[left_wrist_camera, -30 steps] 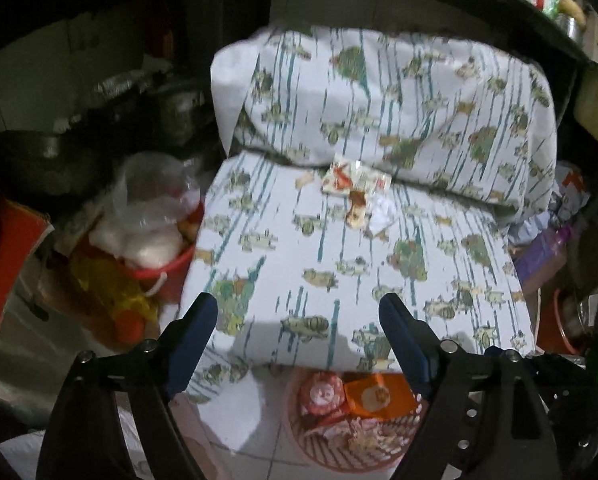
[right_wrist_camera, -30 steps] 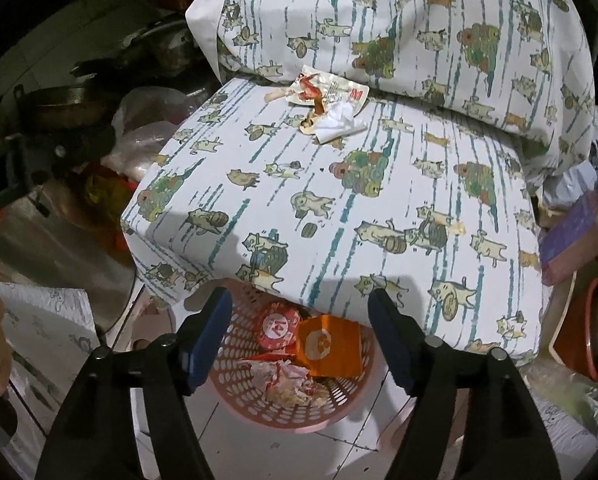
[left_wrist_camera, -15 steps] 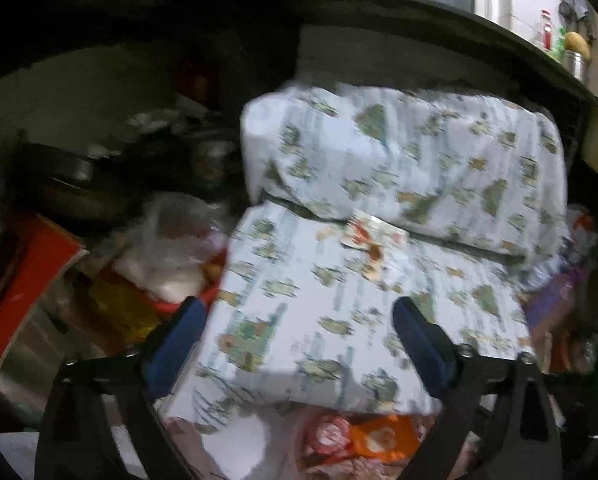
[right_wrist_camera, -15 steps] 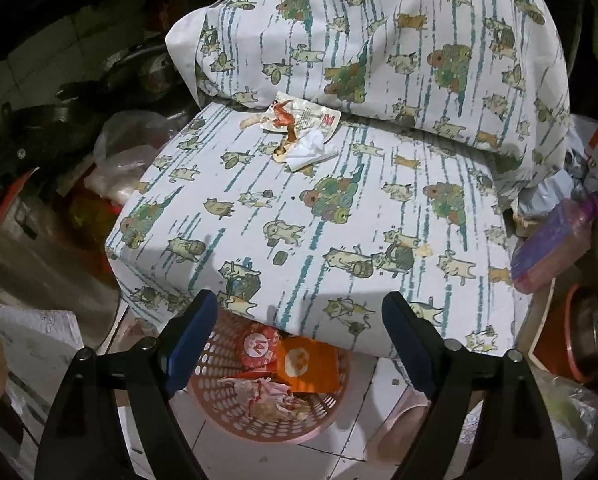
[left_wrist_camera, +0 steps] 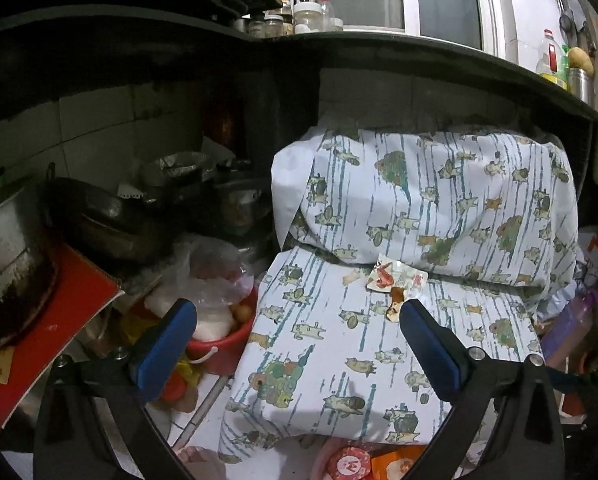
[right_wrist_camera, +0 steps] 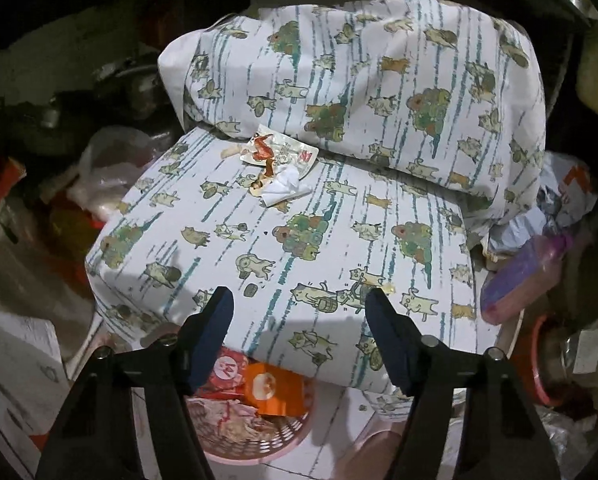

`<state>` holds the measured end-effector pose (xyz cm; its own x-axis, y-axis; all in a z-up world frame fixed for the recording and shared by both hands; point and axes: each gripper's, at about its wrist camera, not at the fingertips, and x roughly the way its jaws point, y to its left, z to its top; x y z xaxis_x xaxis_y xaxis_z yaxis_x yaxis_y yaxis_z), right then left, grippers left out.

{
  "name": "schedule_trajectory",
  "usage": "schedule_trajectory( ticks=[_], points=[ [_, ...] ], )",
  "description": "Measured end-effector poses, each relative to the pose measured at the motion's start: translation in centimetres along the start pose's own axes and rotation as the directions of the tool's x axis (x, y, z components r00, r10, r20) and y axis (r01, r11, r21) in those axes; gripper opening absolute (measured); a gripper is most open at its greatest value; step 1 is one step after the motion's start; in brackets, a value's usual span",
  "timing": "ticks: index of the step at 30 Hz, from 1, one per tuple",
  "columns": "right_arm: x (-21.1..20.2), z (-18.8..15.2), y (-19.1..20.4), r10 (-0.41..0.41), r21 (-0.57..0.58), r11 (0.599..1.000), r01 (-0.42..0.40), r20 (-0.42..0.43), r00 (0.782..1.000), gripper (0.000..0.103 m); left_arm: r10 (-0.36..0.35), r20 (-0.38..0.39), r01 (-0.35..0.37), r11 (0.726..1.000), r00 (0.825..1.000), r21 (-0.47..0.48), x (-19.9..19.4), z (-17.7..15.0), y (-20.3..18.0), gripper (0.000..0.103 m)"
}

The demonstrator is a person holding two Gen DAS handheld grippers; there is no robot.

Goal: Collect trash
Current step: 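Raise both grippers back up toward the stool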

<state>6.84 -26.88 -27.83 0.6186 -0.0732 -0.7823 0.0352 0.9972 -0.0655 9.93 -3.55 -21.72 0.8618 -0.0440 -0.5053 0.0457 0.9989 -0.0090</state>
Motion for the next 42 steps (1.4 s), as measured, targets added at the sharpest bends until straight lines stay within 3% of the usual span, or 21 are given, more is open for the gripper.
schedule_trajectory(
  ticks=[6,13,16,20,27,29,33,42],
  points=[
    [-0.9,0.7,-0.7,-0.103,0.047,0.994,0.100,0.068,0.992,0.073,0.009,0.090,-0.011,1.000,0.996,0.019,-1.2,0.4,0.7,0.102],
    [-3.0,1.3,-0.1,-0.118,0.033,0.993,0.114,0.179,0.977,0.088,0.044,0.075,-0.045,0.999,0.996,0.021,-1.4,0.9,1.6,0.102],
    [-3.6,1.6,0.0,-0.088,0.037,0.996,0.082,0.204,0.975,0.089,-0.001,0.078,-0.001,1.000,0.997,0.025,-1.7,0.9,1.7,0.102],
    [-4.4,1.7,0.0,-0.196,0.063,0.980,0.186,0.259,0.946,0.089,0.020,0.129,-0.027,0.998,0.991,0.052,-2.6,1.1,1.2,0.102],
    [-5.6,3.9,-1.4,-0.121,0.066,0.992,0.105,0.312,0.942,0.089,0.020,0.295,-0.026,1.000,0.955,0.016,-6.2,2.6,1.6,0.103],
    [-5.5,4.5,-1.8,-0.108,0.062,0.994,0.093,0.316,0.942,0.090,0.001,0.311,-0.004,1.000,0.950,0.010,-6.5,3.2,1.8,0.103],
    [-5.3,5.7,-2.5,-0.101,0.059,0.995,0.086,0.348,0.932,0.100,-0.021,0.289,0.013,0.999,0.957,0.030,-6.2,4.7,1.6,0.103],
    [-4.4,8.7,-4.6,-0.144,0.100,0.988,0.113,0.396,0.907,0.102,0.009,0.393,-0.013,1.000,0.919,0.007,-6.0,9.5,1.4,0.103]
  ],
)
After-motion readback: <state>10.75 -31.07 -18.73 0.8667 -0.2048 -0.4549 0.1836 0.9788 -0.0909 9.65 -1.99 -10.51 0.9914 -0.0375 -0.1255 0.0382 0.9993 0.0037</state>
